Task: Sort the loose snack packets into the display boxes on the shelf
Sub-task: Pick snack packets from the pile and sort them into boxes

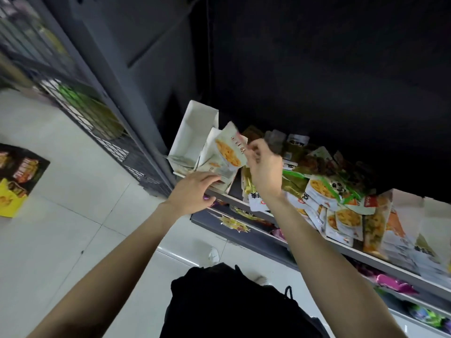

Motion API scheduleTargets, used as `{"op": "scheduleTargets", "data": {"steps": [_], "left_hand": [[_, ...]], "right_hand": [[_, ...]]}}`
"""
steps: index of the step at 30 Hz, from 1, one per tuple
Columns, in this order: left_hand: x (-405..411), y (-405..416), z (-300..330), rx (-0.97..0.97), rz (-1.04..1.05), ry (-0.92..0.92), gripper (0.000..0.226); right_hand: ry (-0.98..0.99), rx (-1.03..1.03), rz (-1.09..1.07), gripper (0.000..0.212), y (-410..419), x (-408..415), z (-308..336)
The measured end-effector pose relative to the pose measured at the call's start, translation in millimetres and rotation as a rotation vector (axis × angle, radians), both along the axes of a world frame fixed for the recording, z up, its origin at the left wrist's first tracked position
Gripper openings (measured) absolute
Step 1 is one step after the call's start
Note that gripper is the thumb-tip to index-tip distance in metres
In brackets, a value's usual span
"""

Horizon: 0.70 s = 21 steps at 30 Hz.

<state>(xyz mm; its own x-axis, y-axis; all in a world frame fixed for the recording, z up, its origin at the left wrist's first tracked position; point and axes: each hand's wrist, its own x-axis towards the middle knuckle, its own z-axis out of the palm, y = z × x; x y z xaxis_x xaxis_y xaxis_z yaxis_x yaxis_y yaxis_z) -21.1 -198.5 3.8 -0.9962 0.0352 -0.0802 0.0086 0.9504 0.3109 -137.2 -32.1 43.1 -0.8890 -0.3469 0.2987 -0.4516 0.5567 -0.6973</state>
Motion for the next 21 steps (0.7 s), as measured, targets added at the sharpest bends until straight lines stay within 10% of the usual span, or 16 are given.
{"op": "scheduleTargets", "data": {"steps": [9,14,21], "left_hand": [[-2.0,-8.7,-19.8,-0.063,-0.013,0.223,0.038],[3.1,-0.8,-11.4,-0.021,-0.007,0.29,0.036],[0.3,75.8,9.5,0.3,-0.169,0.37,0.028]], "right_hand": [[0.052,0.561,0.205,0.022,-43.4,15.6,-38.0],[-0.055,0.427,0.36,0.029,0.0,26.5,-40.9],[-0.147,0.192,-0.182,0.016,130.4,56.2,-55.0]]}}
